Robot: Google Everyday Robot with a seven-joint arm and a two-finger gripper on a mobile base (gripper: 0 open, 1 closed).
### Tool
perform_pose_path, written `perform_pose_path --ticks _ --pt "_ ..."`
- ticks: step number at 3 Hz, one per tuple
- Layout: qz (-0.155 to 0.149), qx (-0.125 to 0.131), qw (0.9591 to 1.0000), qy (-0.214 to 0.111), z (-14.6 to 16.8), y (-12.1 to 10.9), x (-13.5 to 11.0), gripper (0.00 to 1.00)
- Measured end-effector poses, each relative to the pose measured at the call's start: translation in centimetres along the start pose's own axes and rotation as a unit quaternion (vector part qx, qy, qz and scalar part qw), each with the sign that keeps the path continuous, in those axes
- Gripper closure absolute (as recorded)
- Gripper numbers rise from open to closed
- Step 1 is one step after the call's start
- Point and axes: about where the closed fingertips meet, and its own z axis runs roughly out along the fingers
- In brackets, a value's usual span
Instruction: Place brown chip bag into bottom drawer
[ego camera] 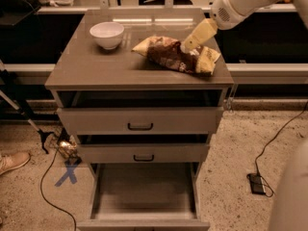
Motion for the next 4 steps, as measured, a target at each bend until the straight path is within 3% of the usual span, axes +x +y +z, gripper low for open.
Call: perform_pose_path --ticks 1,2,3,4 --pt "0.025 -0.024 0.9994 0.009 4.5 0.0 -1.4 0.0" --pt "0.05 -0.043 0.9976 0.024 7.3 0.3 -1.4 0.19" --pt "0.08 -0.062 0.9942 0.036 9.2 0.6 -0.4 0.5" --pt "0.098 -0.071 0.9918 0.04 9.5 0.6 0.3 0.73"
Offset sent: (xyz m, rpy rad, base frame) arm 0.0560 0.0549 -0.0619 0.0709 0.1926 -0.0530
